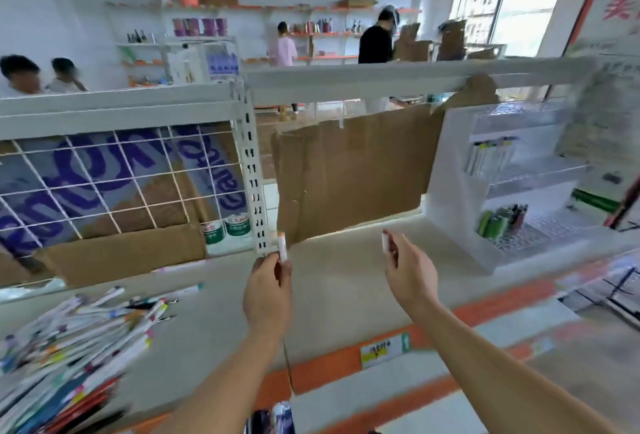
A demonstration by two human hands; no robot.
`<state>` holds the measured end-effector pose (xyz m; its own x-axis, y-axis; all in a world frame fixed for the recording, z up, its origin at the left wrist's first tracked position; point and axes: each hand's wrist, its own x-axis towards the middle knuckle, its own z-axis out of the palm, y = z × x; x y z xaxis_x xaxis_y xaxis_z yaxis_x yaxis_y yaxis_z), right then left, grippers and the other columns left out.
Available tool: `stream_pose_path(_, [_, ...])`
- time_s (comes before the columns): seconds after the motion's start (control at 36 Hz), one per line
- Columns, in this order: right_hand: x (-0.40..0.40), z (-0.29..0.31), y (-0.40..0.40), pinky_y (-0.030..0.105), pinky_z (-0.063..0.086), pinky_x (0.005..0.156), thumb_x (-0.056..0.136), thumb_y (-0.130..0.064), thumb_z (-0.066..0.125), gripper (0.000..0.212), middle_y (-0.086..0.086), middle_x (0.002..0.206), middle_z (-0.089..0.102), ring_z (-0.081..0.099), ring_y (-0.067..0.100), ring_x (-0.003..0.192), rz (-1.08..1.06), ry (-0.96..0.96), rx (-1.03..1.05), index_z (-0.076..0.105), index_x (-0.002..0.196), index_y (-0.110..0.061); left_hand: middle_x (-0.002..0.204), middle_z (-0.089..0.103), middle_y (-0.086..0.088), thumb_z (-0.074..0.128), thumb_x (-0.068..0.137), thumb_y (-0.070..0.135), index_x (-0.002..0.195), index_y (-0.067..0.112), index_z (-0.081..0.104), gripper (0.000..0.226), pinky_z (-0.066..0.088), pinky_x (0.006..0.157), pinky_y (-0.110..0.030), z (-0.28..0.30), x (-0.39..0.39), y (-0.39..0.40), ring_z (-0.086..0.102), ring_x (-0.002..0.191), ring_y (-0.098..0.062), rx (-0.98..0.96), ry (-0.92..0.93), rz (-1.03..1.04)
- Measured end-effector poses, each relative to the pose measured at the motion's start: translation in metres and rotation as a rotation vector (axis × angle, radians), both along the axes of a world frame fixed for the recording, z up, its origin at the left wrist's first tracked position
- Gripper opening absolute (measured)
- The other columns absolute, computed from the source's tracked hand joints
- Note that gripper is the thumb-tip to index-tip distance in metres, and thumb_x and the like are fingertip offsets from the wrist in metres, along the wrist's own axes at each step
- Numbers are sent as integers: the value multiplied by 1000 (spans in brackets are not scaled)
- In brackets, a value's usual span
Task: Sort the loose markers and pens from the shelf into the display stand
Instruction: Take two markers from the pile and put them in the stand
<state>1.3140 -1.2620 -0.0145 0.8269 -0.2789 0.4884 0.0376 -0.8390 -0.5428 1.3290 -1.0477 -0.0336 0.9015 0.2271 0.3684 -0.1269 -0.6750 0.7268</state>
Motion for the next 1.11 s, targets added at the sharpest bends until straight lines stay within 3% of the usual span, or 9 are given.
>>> stream_pose_path(0.11, [-20, 7, -55, 31, 31, 55, 99, -28, 43, 19, 0, 79, 62, 61, 27, 75, -91, 19, -30, 57, 95, -15, 83, 55, -4, 46, 98, 24, 95, 7, 60, 22, 32, 59, -30, -1, -4, -55, 52, 71, -23, -16, -3, -64])
stream_pose_path(0.25, [-44, 13, -124, 32, 33, 60, 100, -28, 40, 23, 4, 97, 66, 61, 30, 87, -143, 76, -46, 58, 109, -16, 77, 60, -6, 44, 98, 26, 85, 15, 54, 20, 38, 57, -33, 2, -15, -129, 58, 70, -27, -49, -9, -152])
stream_pose_path(0.39, [-58, 19, -181, 30, 26, 51, 97, -23, 46, 15, -7, 67, 45, 49, 24, 67, -175, 71, -45, 44, 85, -16, 78, 61, -7, 45, 97, 28, 88, 12, 57, 22, 39, 59, -36, 8, -25, -192, 59, 72, -31, -54, -39, -173])
stream_pose_path(0.5, [-56, 24, -223, 29, 26, 47, 97, -23, 46, 19, -9, 63, 42, 45, 21, 61, -201, 40, -25, 38, 80, -18, 85, 62, -10, 46, 97, 28, 96, 10, 59, 22, 39, 63, -37, 14, -27, -232, 60, 78, -34, -52, -60, -192])
stream_pose_path(0.61, [-50, 35, -254, 28, 24, 46, 97, -21, 48, 19, -7, 65, 44, 46, 22, 61, -248, -19, 44, 41, 80, -18, 86, 61, -6, 42, 98, 31, 96, 14, 57, 23, 39, 64, -35, 20, -20, -262, 60, 79, -30, -53, -44, -224])
stream_pose_path(0.75, [-28, 50, -285, 31, 29, 53, 97, -21, 48, 20, 1, 76, 51, 47, 24, 62, -245, -117, 50, 42, 80, -14, 79, 54, -7, 47, 96, 21, 78, 15, 49, 20, 30, 59, -34, 34, 11, -292, 52, 73, -27, -84, -149, -269])
stream_pose_path(0.89, [6, 61, -312, 32, 30, 49, 98, -20, 47, 16, 2, 68, 51, 49, 27, 58, -261, -186, 29, 49, 85, -10, 81, 51, -3, 48, 96, 22, 79, 19, 50, 18, 34, 60, -33, 46, 47, -316, 49, 69, -22, -68, -213, -303])
stream_pose_path(1.03, [38, 78, -328, 28, 29, 48, 99, -21, 45, 16, -6, 67, 51, 50, 22, 58, -285, -244, 31, 54, 111, -15, 74, 49, 0, 49, 96, 19, 75, 17, 47, 21, 24, 58, -28, 54, 81, -338, 43, 63, -13, -55, -272, -329])
stream_pose_path(1.11, [56, 86, -335, 28, 32, 47, 97, -16, 47, 6, -14, 61, 46, 49, 17, 52, -247, -276, 60, 51, 102, -16, 75, 49, 2, 51, 96, 19, 79, 12, 55, 19, 21, 54, -25, 56, 94, -349, 41, 59, -6, -33, -281, -309])
